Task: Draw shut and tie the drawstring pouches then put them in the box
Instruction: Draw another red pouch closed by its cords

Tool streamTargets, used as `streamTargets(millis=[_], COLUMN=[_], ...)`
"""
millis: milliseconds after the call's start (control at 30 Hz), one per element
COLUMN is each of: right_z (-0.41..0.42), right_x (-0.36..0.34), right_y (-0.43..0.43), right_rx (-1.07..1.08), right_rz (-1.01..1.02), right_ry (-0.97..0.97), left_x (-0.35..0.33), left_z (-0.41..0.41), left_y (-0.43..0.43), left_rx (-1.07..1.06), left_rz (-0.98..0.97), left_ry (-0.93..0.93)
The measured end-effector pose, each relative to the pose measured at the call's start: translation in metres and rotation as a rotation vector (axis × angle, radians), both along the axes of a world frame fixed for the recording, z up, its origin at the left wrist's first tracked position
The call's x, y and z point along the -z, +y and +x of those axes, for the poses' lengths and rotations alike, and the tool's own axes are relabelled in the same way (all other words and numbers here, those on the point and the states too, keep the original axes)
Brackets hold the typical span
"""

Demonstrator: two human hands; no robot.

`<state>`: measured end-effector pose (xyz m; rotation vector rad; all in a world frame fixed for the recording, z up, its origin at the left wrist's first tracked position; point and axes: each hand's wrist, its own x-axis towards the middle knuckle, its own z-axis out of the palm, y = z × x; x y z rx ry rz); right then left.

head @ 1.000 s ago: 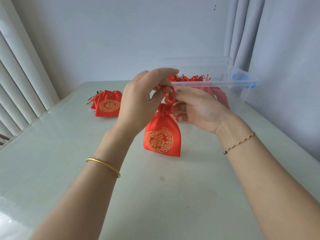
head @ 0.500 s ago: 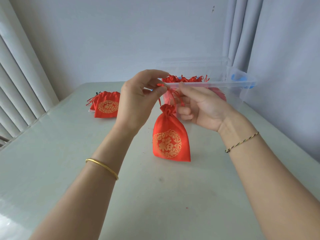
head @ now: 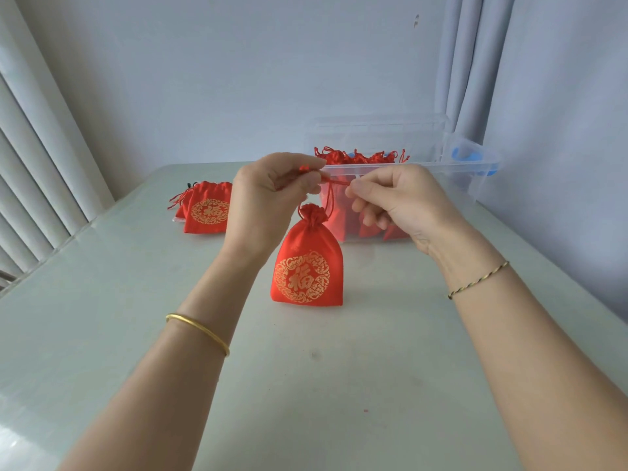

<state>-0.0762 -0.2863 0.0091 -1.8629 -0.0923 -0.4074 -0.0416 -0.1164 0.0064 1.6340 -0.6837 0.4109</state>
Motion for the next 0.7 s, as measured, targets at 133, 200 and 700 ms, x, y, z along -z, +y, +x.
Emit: streamTargets(millis=[133, 200, 700], right_z=[-0.001, -0.001, 0.007], right_x=[-0.002, -0.002, 0.016], right_y=[-0.001, -0.002, -0.029], right_rx=[0.056, 0.081, 0.315], right_rz=[0.051, 0.124, -0.083], right_ry=[-0.007, 0.017, 0.194], left_x=[-0.002, -0.001, 0.007], left_z=[0.003, 0.003, 0.017], left_y=[0.003, 0.005, 0.012], left_rx=[0.002, -0.011, -0.242], left_rz=[-0.020, -0.012, -0.331], left_ry=[0.090, 0.157, 0.479])
